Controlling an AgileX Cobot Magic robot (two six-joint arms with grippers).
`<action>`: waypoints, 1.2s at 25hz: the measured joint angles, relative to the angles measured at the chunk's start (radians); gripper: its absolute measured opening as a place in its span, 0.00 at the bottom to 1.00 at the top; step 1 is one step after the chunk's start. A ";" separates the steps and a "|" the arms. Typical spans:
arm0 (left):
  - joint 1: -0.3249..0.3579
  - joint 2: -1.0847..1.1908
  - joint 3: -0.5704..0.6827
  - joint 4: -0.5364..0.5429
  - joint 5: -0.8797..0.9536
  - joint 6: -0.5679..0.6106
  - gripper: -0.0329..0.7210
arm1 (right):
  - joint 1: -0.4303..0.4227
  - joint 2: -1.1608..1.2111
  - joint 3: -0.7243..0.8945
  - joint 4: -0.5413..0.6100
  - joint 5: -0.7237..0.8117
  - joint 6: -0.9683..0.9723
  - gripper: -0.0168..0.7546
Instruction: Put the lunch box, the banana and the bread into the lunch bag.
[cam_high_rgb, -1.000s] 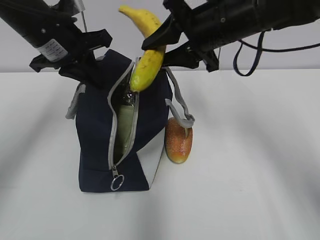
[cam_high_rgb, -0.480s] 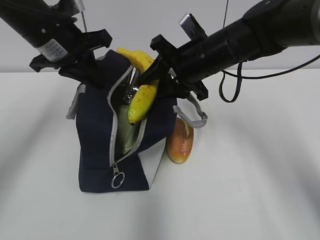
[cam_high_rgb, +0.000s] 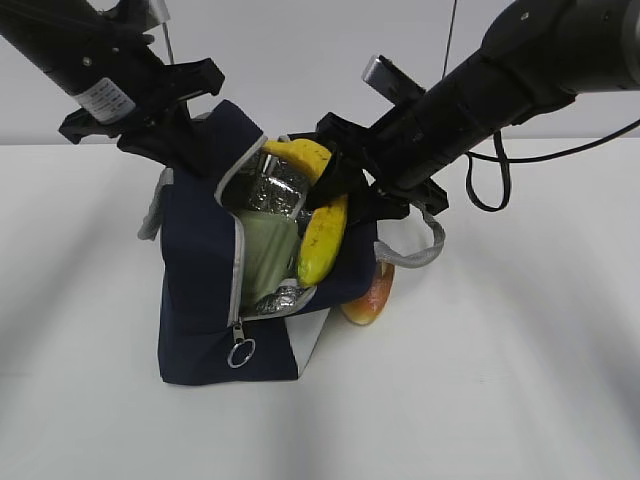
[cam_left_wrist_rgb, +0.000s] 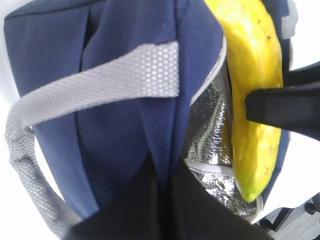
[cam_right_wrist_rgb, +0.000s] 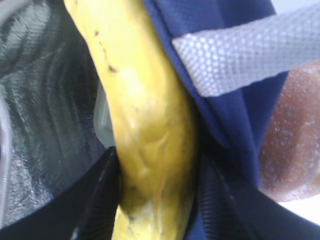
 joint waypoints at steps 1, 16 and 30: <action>0.000 0.000 0.000 0.000 0.000 0.000 0.04 | 0.000 0.000 0.000 -0.011 0.008 0.000 0.46; 0.000 0.000 0.000 0.006 -0.003 0.000 0.04 | 0.015 0.008 -0.002 0.197 0.019 -0.049 0.46; 0.000 0.000 0.000 0.008 -0.006 0.000 0.04 | 0.046 0.067 -0.024 0.286 -0.029 -0.076 0.48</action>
